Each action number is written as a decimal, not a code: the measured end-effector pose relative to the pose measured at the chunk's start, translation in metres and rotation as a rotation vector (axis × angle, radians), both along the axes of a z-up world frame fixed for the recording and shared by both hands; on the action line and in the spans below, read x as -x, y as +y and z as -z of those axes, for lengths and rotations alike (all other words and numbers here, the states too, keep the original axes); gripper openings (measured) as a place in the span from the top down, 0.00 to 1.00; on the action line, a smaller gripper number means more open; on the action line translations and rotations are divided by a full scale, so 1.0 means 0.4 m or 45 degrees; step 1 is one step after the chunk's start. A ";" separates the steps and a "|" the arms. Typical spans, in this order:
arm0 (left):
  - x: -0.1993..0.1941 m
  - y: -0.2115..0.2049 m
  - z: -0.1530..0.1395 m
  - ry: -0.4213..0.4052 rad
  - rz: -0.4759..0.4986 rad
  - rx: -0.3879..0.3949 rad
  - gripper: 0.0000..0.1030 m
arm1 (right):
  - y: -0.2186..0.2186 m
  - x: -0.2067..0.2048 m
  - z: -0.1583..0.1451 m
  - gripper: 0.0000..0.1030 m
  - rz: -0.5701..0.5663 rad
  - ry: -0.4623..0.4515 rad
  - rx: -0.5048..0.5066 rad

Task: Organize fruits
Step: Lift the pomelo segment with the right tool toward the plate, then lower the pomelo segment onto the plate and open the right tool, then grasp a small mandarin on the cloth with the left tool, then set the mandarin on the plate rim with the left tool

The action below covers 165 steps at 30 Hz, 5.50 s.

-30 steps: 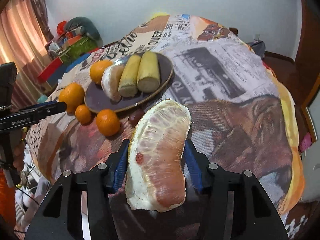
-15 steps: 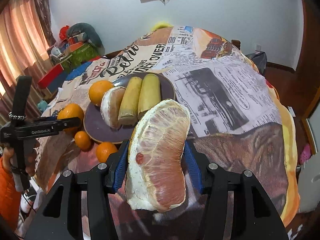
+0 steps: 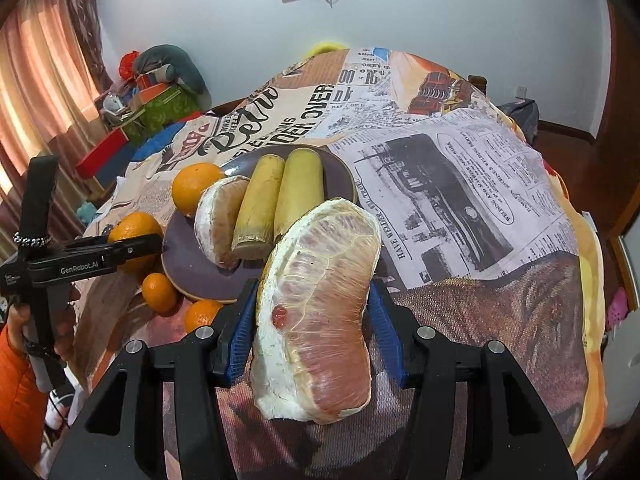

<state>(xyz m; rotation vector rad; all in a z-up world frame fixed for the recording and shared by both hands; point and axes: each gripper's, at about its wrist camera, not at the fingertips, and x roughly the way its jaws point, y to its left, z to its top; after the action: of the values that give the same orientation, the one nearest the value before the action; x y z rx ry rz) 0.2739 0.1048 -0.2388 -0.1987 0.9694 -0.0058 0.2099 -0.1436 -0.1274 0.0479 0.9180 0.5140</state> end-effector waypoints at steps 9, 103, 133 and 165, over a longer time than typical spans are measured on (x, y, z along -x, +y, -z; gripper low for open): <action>0.018 0.000 -0.041 -0.052 -0.014 -0.004 0.34 | 0.001 -0.016 -0.032 0.51 0.002 -0.047 -0.020; 0.201 -0.109 -0.133 -0.153 0.047 -0.080 0.33 | 0.062 0.097 -0.022 0.49 -0.118 -0.057 0.003; 0.110 -0.172 -0.029 -0.017 0.218 -0.044 0.58 | 0.084 0.084 0.017 0.69 -0.171 0.011 -0.069; 0.066 -0.212 -0.084 -0.112 0.290 -0.020 0.68 | 0.078 0.027 -0.009 0.69 -0.128 -0.050 -0.061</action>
<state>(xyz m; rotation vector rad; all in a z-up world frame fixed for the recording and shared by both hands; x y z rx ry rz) 0.2477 0.0201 -0.2050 -0.0721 0.9001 -0.2140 0.1989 -0.1125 -0.1239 0.0348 0.8731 0.6286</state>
